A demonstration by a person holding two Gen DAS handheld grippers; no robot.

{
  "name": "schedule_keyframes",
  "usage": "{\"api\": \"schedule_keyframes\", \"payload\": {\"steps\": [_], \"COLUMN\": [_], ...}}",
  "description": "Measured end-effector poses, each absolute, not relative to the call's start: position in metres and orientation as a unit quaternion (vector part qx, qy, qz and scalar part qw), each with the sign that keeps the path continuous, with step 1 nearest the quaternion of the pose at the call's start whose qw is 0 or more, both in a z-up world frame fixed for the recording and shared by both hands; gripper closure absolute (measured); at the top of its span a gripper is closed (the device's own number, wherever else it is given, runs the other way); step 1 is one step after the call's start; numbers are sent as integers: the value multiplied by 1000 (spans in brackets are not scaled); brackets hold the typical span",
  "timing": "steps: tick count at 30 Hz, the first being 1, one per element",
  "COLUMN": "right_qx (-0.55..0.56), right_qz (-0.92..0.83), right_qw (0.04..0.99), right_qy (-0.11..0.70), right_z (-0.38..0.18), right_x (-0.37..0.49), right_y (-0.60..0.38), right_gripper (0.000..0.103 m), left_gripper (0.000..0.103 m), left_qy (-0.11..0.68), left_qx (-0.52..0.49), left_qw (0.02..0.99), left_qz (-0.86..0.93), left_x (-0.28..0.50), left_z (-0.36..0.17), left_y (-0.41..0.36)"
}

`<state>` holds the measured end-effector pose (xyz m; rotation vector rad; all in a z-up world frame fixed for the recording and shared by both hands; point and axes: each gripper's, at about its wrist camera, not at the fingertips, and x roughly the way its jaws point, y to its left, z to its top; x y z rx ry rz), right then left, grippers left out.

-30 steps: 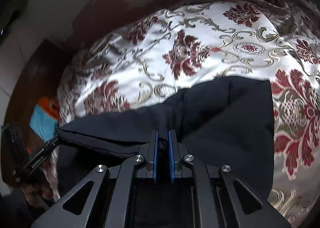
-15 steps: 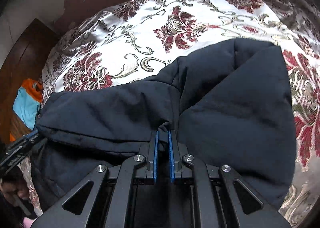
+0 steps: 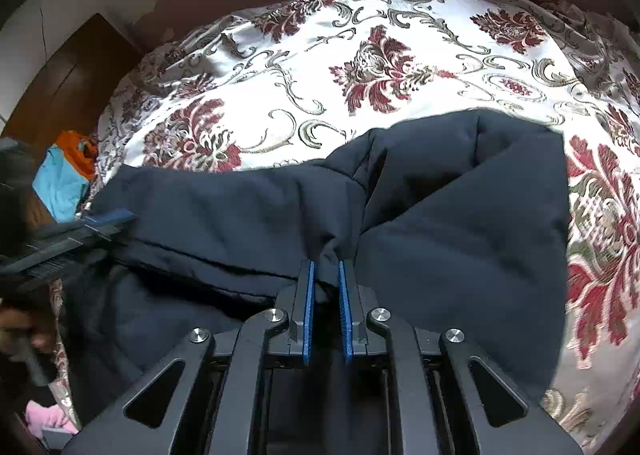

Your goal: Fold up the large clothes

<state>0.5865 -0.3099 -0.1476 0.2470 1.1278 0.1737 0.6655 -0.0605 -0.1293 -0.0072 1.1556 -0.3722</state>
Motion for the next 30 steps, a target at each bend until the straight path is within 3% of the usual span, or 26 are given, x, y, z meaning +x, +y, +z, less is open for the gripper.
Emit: {"api": "schedule_keyframes", "payload": {"steps": [8,14,18,21,30], "right_qx": [130,157,192,203,170], "right_qz": [143,187,183,187,210], "right_qw": [858,769,764,755,707], "right_qy": [476,590,589,596,654], "right_z": [-101,-161,-176,-181,-207], "right_x": [620,644,633,633,652], "right_y": [-302,-274,-284,-289,-281], "right_gripper": [88,88,91,91,92], "left_gripper": [95,96,96,96,99], "left_qy": [527,529,504,479,628], "left_qx": [70,54,-22,-24,58], "left_qw": [823,818,815,815,708], "left_qz": [-202,-219,-285,-324,-318], "left_x": [654,655,654,655,689], "left_z": [-146,-144,-128,-114,-164], "left_y": [-72,-65,-54,-63,-100]}}
